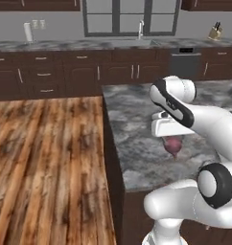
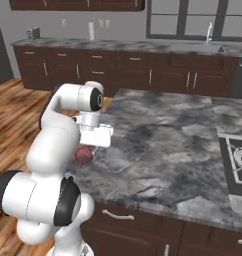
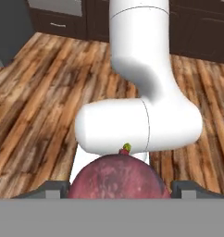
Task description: Place the pan on the rear right burner on the stove. Then place the tomato and the onion in the pan and turn on the rear right burner.
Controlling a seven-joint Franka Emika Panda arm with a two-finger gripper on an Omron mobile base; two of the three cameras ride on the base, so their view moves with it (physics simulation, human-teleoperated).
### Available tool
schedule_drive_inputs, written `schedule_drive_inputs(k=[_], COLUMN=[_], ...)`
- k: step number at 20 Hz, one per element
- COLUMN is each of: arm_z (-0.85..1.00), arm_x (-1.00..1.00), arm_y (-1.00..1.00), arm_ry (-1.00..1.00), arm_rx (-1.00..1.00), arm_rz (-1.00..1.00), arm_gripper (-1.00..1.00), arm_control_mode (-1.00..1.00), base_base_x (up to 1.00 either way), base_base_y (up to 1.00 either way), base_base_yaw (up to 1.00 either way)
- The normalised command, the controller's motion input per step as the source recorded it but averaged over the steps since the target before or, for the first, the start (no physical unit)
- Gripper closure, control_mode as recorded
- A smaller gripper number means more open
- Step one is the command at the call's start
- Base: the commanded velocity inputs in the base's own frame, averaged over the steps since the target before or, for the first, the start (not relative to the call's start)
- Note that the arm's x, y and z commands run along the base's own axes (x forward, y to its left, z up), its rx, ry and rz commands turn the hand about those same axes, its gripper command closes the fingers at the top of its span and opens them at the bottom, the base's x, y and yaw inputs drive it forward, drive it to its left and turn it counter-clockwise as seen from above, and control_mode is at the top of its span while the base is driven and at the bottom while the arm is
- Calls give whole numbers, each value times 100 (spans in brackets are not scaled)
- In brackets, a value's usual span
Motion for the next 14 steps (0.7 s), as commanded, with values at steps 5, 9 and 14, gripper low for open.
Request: schedule_drive_inputs(k=[5,9,14], arm_z=[0,0,0], arm_x=[0,0,0], arm_y=[0,0,0], arm_ry=[0,0,0], arm_rx=[0,0,0], arm_rz=[0,0,0], arm_gripper=[100,100,100], arm_control_mode=[100,100,100], base_base_x=[-62,-92,-14], base_base_y=[-100,-100,-100], base_base_yaw=[4,-4,0])
